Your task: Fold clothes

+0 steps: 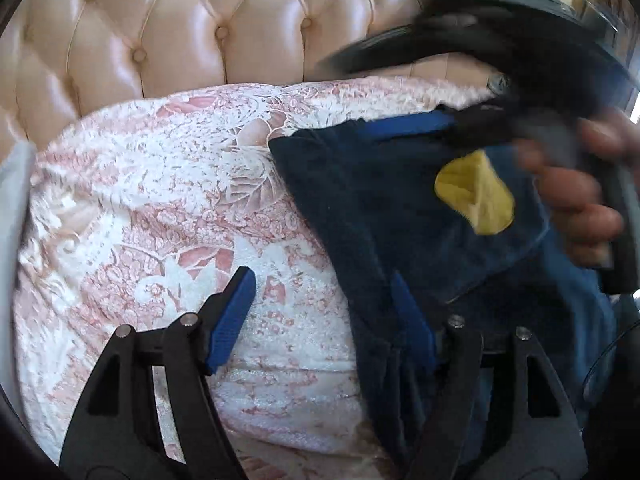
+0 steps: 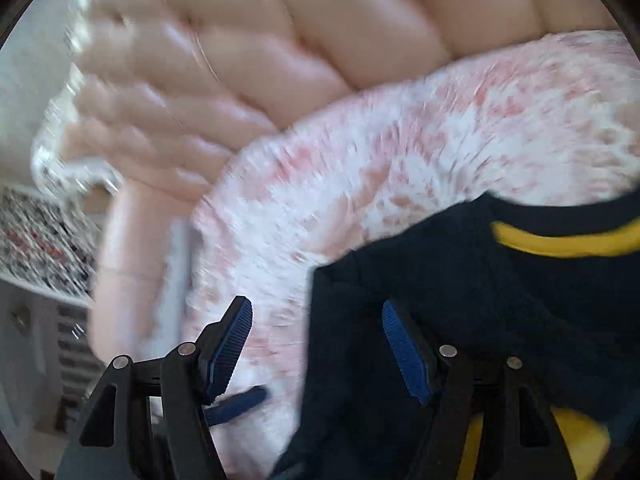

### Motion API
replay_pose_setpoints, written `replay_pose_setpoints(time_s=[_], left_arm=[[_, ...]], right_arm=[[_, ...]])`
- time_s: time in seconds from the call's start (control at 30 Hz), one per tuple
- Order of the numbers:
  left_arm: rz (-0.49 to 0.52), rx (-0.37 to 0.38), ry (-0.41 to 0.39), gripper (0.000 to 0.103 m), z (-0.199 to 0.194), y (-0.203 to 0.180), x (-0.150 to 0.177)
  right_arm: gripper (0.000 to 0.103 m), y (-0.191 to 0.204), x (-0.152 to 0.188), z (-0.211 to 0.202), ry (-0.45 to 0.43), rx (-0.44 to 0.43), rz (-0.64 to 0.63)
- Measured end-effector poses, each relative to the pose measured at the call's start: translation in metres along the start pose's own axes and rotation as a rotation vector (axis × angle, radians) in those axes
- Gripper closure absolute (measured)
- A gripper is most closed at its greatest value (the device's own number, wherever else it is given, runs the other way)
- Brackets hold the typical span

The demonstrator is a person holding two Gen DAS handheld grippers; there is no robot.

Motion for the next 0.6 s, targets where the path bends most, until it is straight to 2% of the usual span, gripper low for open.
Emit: replay_pose_setpoints(time_s=[0.07,0.13,0.17,0.23,0.33,0.37,0.4,0.47,0.53,0.6], left_arm=[[-0.072,0.042,-0.041,0.030,-0.010,0.013,-0.004],[-0.145,0.084,-0.083,0.030,-0.020,0.025,-0.008],[-0.189,0.103,-0.132,0.030,-0.026,0.034,-0.010],[-0.265,0.124,-0.225,0.030,-0.039,0.046,-0.010],[-0.268,0.088,-0.346,0.030,-0.048,0.051,-0.012],[-0.288,0.110,-0.340,0.030,-0.053,0.038,-0.007],[-0.308,0.133,-0.334,0.030,-0.058,0.025,-0.001],[-0.348,0.178,-0.323,0.030,-0.068,0.000,0.010],[-0.389,0.224,-0.311,0.030,-0.077,-0.026,0.021],[-0.429,0.269,-0.298,0.030,-0.087,-0.052,0.032]], right_arm=[[0.034,0.001,0.015,-0.059,-0.106,-0.029,0.004],[0.032,-0.009,0.039,-0.121,-0.194,0.032,-0.003],[0.032,-0.019,0.055,-0.155,-0.242,0.070,0.012],[0.031,-0.053,0.096,-0.230,-0.362,0.149,0.107],[0.022,-0.119,0.173,-0.326,-0.568,0.176,0.365],[0.022,-0.141,0.205,-0.352,-0.630,0.186,0.451],[0.022,-0.158,0.229,-0.369,-0.670,0.179,0.513],[0.022,-0.192,0.270,-0.402,-0.750,0.106,0.634],[0.021,-0.219,0.295,-0.417,-0.830,0.007,0.740],[0.021,-0.242,0.305,-0.420,-0.874,-0.059,0.818]])
Point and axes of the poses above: each gripper's, at about its wrist camera, not at the fingertips, and z roughly the way its jaws point, y to its left, x to its underside, the point moved 1 cm from there along z, roughly the way its jaws point
